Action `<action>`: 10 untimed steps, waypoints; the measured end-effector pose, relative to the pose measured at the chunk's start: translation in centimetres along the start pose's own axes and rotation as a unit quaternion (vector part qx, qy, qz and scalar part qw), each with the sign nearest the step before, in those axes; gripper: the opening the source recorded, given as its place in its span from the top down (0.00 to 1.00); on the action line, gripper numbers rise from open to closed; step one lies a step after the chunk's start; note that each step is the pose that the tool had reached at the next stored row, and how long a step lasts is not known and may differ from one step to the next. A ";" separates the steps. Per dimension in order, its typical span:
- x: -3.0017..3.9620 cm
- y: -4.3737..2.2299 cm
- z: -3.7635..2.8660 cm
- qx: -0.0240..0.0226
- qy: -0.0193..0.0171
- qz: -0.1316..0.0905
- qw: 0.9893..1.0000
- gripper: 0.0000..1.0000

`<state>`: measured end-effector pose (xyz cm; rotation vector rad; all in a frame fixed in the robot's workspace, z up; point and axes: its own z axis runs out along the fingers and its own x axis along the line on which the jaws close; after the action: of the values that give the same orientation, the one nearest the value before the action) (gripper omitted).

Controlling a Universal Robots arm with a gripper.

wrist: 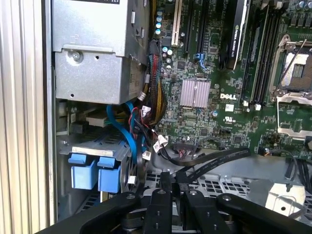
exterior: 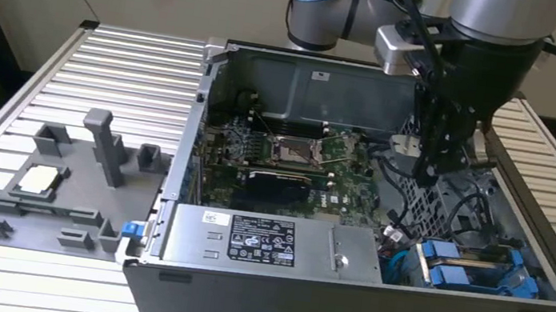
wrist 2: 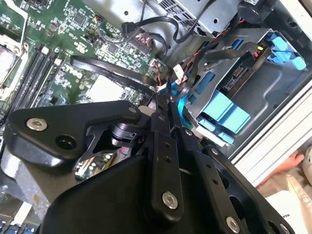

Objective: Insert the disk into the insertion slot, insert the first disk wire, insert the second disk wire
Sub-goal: 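Insert the first disk wire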

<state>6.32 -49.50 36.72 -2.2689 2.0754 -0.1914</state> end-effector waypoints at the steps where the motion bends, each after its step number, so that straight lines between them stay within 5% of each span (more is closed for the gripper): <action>1: 0.07 -0.05 0.00 -0.001 0.000 0.000 1.000 0.84; 10: 1.67 -1.15 0.21 -0.015 -0.001 -0.001 1.000 0.84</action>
<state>7.63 -51.06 36.74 -2.2864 2.0900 -0.1583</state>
